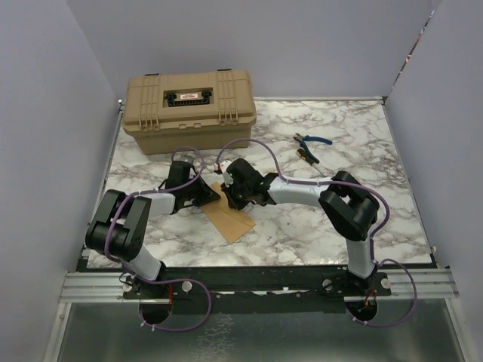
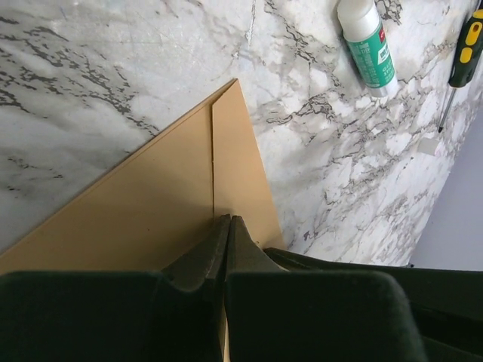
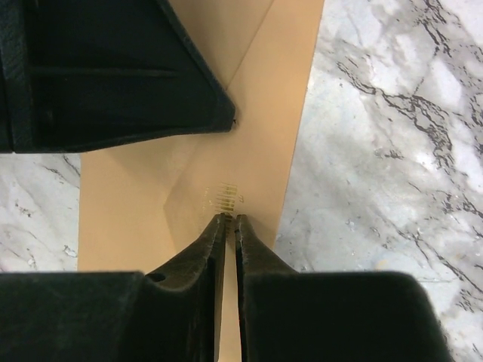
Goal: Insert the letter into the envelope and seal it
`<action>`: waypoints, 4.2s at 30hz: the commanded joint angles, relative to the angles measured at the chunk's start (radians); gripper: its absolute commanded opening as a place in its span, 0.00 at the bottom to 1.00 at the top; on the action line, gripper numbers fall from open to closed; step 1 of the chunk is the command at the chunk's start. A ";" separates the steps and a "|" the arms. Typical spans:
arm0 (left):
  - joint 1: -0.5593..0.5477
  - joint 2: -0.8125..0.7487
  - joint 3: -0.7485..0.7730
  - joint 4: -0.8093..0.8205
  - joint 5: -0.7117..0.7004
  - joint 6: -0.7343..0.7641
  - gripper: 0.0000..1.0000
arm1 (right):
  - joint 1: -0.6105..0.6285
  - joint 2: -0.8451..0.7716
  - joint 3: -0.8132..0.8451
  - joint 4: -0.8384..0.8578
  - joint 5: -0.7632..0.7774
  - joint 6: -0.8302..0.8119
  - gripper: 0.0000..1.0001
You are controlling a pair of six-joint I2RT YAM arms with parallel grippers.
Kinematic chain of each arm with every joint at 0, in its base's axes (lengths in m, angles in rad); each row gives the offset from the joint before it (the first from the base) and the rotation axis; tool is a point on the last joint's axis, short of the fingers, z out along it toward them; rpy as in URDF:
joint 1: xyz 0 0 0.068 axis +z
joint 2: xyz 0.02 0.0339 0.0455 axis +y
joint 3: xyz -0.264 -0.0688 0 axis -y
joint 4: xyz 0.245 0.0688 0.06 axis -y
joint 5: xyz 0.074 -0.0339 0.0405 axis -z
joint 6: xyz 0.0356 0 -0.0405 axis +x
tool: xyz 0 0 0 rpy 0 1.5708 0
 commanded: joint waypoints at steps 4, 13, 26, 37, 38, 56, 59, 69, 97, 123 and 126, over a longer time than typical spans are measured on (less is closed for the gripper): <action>0.002 0.069 -0.022 -0.077 -0.001 -0.002 0.00 | -0.007 0.000 0.069 -0.114 0.074 0.041 0.19; 0.027 0.110 -0.047 -0.081 0.044 -0.037 0.00 | -0.002 0.085 0.170 -0.128 0.060 0.048 0.28; 0.077 0.114 -0.084 -0.064 0.089 -0.046 0.00 | 0.028 0.163 0.237 -0.173 0.054 0.046 0.29; 0.119 0.134 -0.104 -0.054 0.115 -0.047 0.00 | 0.091 0.204 0.260 -0.273 0.172 0.006 0.27; 0.124 0.135 -0.106 -0.051 0.117 -0.051 0.00 | 0.097 0.202 0.255 -0.279 0.180 0.000 0.27; 0.142 0.164 -0.134 0.006 0.112 -0.124 0.00 | 0.120 0.116 0.101 -0.277 0.104 -0.051 0.30; 0.143 0.162 -0.136 0.007 0.111 -0.124 0.00 | 0.122 0.108 0.092 -0.281 0.100 -0.059 0.30; 0.147 0.164 -0.137 0.007 0.107 -0.130 0.00 | 0.126 0.100 0.062 -0.286 0.055 -0.093 0.32; 0.149 0.178 -0.086 -0.065 0.092 -0.062 0.00 | 0.119 -0.038 -0.094 -0.313 0.188 -0.056 0.13; 0.149 0.165 -0.070 -0.069 0.117 -0.058 0.00 | 0.093 0.167 0.383 -0.338 0.222 0.051 0.08; 0.148 0.166 -0.073 -0.067 0.117 -0.058 0.00 | 0.092 0.189 0.398 -0.329 0.210 0.066 0.07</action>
